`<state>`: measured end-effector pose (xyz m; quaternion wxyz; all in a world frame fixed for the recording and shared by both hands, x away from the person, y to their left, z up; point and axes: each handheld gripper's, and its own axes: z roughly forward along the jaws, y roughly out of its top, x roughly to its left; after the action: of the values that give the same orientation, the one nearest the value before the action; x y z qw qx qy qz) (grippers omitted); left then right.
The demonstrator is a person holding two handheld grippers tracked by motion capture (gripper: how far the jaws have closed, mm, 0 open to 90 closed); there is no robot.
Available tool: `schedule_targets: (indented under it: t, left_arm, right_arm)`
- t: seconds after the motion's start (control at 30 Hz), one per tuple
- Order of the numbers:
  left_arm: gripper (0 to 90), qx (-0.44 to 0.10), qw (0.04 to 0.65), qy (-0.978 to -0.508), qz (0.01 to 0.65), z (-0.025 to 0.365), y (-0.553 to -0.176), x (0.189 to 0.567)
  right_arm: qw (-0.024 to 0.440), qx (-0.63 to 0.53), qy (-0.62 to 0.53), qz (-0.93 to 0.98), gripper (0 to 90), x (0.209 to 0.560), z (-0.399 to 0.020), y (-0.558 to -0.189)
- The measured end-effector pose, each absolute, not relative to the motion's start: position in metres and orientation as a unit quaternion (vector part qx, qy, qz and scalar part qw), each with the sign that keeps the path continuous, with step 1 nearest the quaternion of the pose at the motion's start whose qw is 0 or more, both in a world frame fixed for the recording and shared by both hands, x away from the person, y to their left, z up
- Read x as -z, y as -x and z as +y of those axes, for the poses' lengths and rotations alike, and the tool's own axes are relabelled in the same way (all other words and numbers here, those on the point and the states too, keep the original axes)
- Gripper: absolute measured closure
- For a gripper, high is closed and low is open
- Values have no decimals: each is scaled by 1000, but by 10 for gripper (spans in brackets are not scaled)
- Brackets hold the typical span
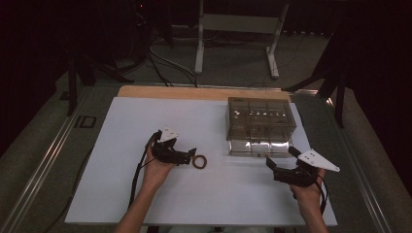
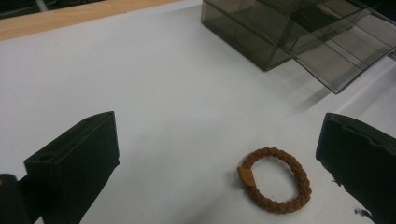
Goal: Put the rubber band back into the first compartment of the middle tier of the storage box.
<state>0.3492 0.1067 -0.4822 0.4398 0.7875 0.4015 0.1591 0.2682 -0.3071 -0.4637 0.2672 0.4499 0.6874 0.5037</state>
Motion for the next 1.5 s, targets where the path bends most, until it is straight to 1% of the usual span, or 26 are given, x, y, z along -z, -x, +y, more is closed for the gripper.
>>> schedule_targets:
  t: [0.27,0.33,0.9,1.07,1.23,1.33,1.4,1.5]
  left_arm:
    - [9,-145,435,-793,401,104,-350,485]
    - [33,-142,435,-794,400,104,-351,485]
    - [35,-105,424,-807,397,91,-355,491]
    - [56,-93,423,-808,398,88,-356,493]
    - [72,-88,407,-819,394,83,-356,498]
    - [81,-81,402,-818,403,81,-358,501]
    - [150,-86,397,-818,407,80,-358,502]
    - [192,-88,384,-825,404,78,-358,505]
  right_arm:
    - [267,-504,-447,689,19,464,-307,-268]
    - [267,-504,-447,689,19,464,-307,-268]
    - [267,-501,-447,691,19,464,-305,-268]
    - [266,-502,-445,692,19,464,-305,-268]
    - [266,-503,-446,691,19,463,-306,-267]
    - [266,-503,-446,691,19,463,-306,-267]
    - [265,-503,-446,691,19,463,-306,-267]
    - [265,-504,-445,691,20,463,-306,-268]
